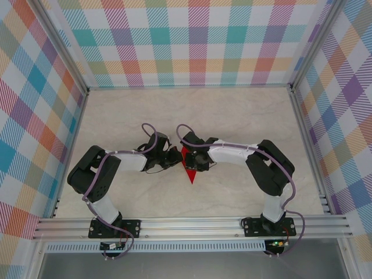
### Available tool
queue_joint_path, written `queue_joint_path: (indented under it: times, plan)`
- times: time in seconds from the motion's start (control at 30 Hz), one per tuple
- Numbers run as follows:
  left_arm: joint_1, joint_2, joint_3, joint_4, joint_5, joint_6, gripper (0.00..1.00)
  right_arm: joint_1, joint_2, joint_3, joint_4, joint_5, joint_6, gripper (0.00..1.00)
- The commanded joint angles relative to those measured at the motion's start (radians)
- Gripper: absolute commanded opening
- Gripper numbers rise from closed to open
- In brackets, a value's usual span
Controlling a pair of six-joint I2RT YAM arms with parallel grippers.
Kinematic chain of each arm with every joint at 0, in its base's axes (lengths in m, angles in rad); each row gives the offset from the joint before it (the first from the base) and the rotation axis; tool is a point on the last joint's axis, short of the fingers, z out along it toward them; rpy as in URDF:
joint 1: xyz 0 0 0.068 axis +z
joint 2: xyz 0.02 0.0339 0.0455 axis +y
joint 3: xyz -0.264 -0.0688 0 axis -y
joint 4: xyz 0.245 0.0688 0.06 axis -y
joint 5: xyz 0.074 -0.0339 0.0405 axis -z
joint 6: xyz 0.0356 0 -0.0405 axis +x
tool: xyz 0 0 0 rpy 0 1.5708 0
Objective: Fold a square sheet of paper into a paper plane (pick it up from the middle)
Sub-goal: Move the paper plane to the center of the table.
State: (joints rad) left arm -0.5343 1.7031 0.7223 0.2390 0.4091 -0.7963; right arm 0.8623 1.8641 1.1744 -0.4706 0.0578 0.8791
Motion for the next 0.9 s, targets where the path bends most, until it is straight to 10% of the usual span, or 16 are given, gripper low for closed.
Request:
queue_joint_path:
  times: [0.0, 0.27, 0.57, 0.87]
  plan:
    - [0.012, -0.037, -0.012, -0.003, -0.006, 0.012, 0.05, 0.012, 0.017, 0.041, -0.041, 0.019, -0.002, 0.26]
    - [0.013, -0.051, -0.007, -0.028, -0.015, 0.017, 0.1, 0.017, 0.022, 0.052, -0.051, 0.038, 0.005, 0.15]
    - [0.045, -0.199, 0.016, -0.248, -0.183, 0.059, 0.51, 0.013, 0.002, 0.1, -0.17, 0.175, -0.023, 0.07]
    - [0.074, -0.27, 0.008, -0.434, -0.385, 0.054, 0.71, -0.011, 0.075, 0.164, -0.192, 0.14, -0.085, 0.11]
